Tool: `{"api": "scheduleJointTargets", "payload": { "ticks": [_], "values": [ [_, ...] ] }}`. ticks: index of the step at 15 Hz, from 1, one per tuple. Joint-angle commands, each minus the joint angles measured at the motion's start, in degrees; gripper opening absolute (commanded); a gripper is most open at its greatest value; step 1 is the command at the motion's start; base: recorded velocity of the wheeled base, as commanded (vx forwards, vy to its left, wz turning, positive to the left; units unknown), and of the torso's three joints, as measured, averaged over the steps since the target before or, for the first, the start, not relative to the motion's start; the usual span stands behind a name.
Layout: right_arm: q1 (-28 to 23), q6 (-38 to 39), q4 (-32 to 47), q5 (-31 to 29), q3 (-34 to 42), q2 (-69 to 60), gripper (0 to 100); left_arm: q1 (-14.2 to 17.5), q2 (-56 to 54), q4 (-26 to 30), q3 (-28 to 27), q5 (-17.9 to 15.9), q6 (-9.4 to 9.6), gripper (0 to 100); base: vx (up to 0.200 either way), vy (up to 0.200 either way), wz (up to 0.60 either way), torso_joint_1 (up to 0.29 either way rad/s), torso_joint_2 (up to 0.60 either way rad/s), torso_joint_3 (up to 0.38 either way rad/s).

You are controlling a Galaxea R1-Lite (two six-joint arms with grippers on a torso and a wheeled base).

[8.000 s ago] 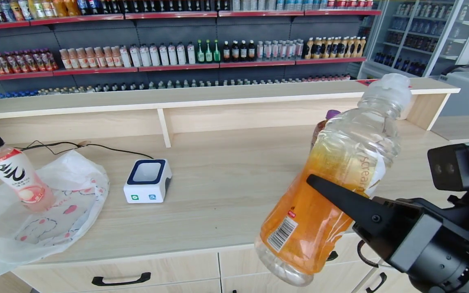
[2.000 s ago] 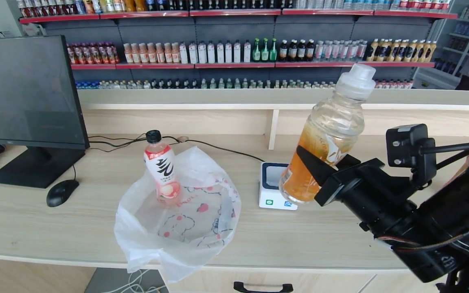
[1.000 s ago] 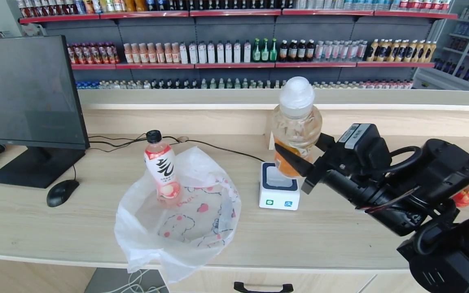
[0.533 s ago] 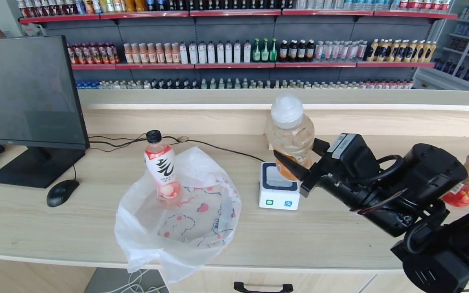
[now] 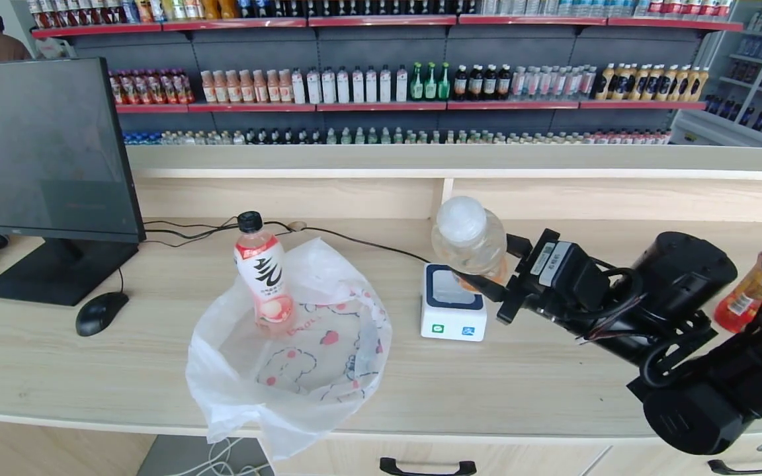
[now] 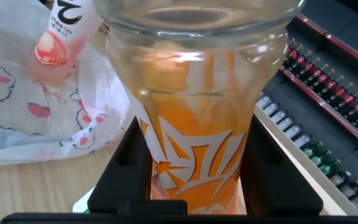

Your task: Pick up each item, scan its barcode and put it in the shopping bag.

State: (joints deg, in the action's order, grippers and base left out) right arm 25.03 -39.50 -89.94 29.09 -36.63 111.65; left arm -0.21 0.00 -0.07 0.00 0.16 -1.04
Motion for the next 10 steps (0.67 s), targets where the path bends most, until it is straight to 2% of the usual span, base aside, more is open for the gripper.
{"api": "scheduleJointTargets", "payload": {
  "ticks": [1,4,10],
  "values": [
    [-0.51,-0.76,-0.06,0.8,-2.13,2.52,0,0.03,0.0,-0.01,0.0,0.02,-0.02,100,0.0,0.0,0.0,0.0,0.0,0.0],
    [-1.3,-3.92,-0.06,5.89,-8.02,4.89,0,-0.06,0.09,-0.01,0.0,0.02,-0.02,100,0.0,0.0,0.0,0.0,0.0,0.0],
    [-1.65,-4.1,-0.06,7.74,-10.92,8.23,0,-0.06,0.09,-0.01,0.0,0.02,-0.02,100,0.0,0.0,0.0,0.0,0.0,0.0]
  ]
}}
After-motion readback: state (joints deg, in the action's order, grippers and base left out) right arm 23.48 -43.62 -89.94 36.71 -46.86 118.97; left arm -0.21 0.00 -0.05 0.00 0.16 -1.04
